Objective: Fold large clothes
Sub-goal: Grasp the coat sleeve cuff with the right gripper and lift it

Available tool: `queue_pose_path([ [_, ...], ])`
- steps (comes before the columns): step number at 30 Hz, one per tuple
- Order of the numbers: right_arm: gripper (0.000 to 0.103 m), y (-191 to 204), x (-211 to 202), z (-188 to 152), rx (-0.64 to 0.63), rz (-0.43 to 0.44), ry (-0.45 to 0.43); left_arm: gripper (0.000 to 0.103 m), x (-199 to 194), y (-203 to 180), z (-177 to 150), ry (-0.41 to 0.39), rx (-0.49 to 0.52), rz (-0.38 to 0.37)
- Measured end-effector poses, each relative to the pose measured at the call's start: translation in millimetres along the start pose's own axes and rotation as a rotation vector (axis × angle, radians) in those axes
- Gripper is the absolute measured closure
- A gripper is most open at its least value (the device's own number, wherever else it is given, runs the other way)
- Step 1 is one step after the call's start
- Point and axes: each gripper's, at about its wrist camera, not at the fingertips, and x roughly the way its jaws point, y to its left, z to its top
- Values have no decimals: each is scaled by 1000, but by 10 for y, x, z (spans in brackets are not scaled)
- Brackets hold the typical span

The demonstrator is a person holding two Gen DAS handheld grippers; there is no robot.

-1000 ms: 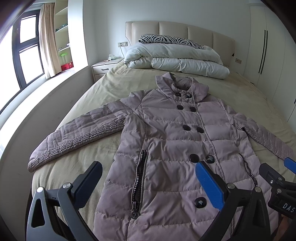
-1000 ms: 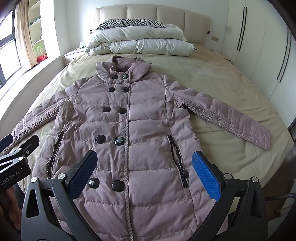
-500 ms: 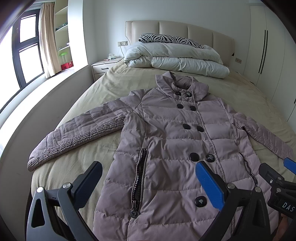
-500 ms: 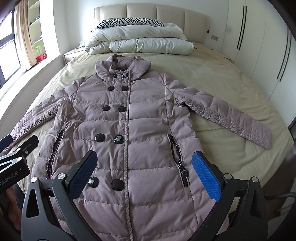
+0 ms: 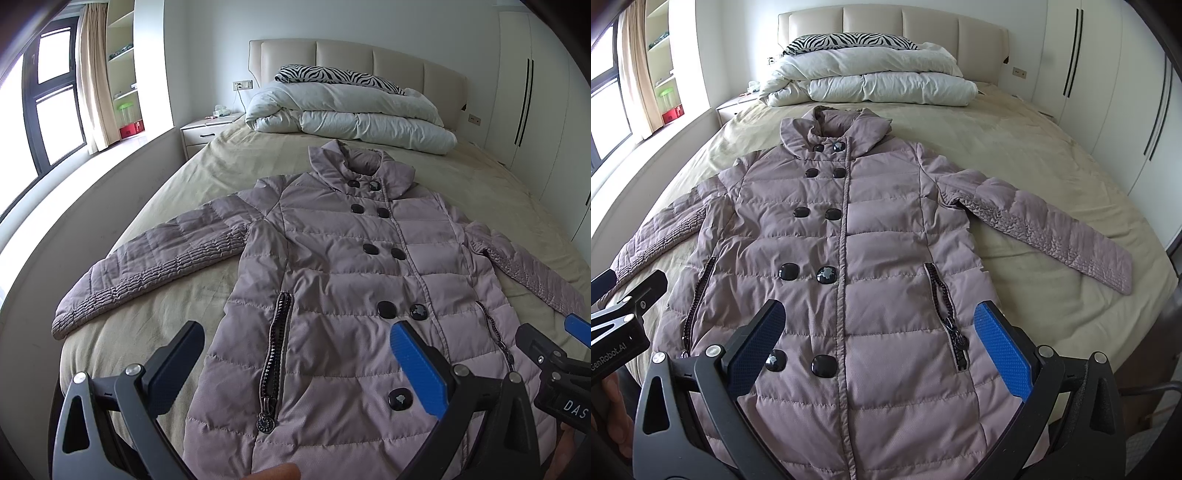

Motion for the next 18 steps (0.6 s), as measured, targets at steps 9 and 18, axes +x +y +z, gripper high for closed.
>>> queue_pose_path([
  [9, 0, -737, 116, -159, 172, 89, -23, 0, 167, -18, -152, 81, -41, -86],
  [18, 0, -3723, 632, -611, 860, 191, -155, 0, 584, 63, -179, 235, -161, -256],
])
